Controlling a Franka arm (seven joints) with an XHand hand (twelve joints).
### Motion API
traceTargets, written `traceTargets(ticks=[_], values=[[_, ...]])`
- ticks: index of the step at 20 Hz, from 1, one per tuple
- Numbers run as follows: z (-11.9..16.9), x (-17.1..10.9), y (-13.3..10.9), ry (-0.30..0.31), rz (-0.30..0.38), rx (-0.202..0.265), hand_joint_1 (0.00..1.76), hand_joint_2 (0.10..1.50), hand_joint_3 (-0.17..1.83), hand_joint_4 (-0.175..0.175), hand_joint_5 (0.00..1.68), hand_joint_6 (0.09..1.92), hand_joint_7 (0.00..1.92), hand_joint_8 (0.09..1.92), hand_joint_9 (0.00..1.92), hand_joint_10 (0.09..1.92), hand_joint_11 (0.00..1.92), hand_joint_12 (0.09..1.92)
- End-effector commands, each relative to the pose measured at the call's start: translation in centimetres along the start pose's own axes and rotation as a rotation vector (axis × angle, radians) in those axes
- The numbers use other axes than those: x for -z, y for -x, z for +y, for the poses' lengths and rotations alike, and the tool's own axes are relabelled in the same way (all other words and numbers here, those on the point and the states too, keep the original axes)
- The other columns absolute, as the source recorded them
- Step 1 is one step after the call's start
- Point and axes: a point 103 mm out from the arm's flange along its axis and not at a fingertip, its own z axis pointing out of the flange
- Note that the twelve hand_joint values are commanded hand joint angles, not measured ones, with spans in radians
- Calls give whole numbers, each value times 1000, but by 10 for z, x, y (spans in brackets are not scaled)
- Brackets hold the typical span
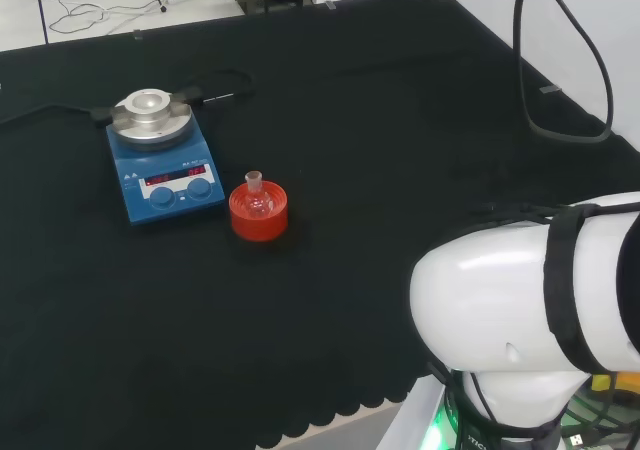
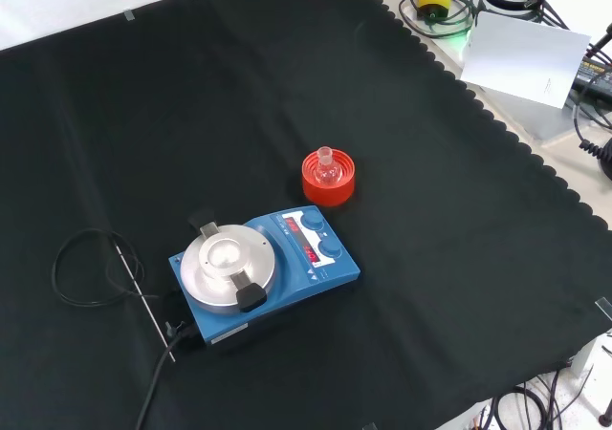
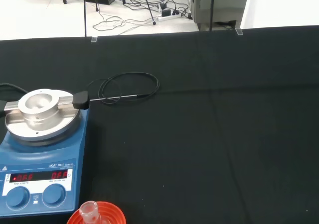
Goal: Pick up the round-bottom flask.
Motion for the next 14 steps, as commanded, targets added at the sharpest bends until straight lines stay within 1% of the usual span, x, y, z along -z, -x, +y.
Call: traceTargets(ticks=[1, 3, 6, 11, 14], values=[[0, 0, 0, 13, -11, -1, 94, 1172, 539, -19, 285, 462, 134, 612, 278, 679, 121, 1317], [0, -1, 2, 11, -11, -4, 58, 1249, 410, -19, 309, 402, 129, 606, 272, 678, 95, 1362], [0, -2, 3, 8, -13, -11, 45, 1298, 320, -20, 332, 358, 130, 602, 273, 675, 91, 1372], [3, -7, 3, 4, -7, -19, 43, 1314, 285, -20, 342, 340, 134, 601, 277, 675, 92, 1375], [11, -23, 1, -3, 4, -27, 80, 1299, 268, -22, 349, 334, 153, 607, 294, 678, 101, 1375]])
